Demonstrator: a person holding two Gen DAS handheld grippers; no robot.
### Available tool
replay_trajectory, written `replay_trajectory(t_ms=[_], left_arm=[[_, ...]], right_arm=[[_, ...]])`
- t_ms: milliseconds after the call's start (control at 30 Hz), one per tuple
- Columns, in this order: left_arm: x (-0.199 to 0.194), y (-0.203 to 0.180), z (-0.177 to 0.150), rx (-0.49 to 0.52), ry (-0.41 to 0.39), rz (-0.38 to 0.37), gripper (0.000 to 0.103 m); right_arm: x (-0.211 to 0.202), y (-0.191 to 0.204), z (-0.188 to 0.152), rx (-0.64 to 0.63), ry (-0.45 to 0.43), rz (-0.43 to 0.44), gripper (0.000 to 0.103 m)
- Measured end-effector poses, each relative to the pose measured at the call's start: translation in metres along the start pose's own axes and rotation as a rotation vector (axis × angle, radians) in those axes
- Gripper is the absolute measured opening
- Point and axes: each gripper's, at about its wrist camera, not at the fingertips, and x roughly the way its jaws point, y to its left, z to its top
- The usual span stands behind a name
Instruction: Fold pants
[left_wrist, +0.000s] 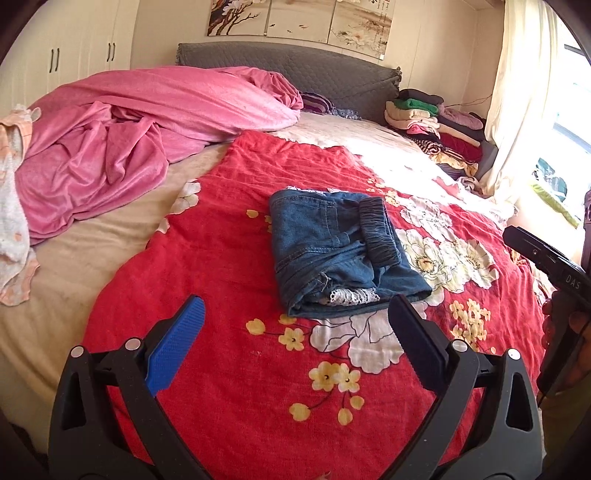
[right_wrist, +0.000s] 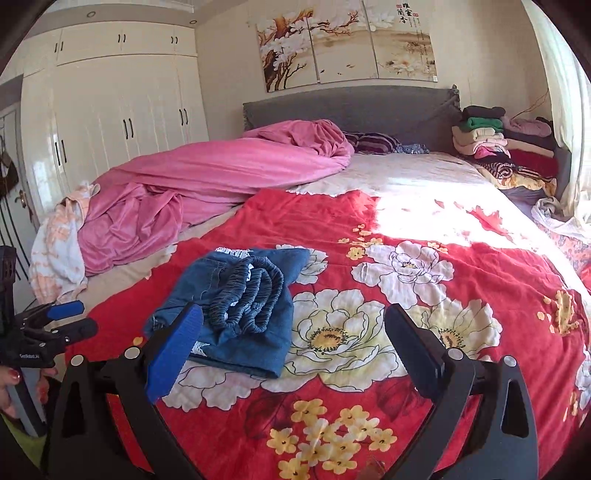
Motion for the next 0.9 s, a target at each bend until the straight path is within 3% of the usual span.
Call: replay_trajectory(t_ms=[467,900], left_arm=[[-0.010,-0.017,-0.027,0.013,0.028,0.007,0.093],[-0.008,-0.020,-0.048,-0.015,0.077,0.004,0.093]], right_arm=[[-0.032,-0.004,-0.024,0.013,0.005,0.000,0.098],[-0.037,0.013,-0.049,-0.010,0.050,0.015,0.098]])
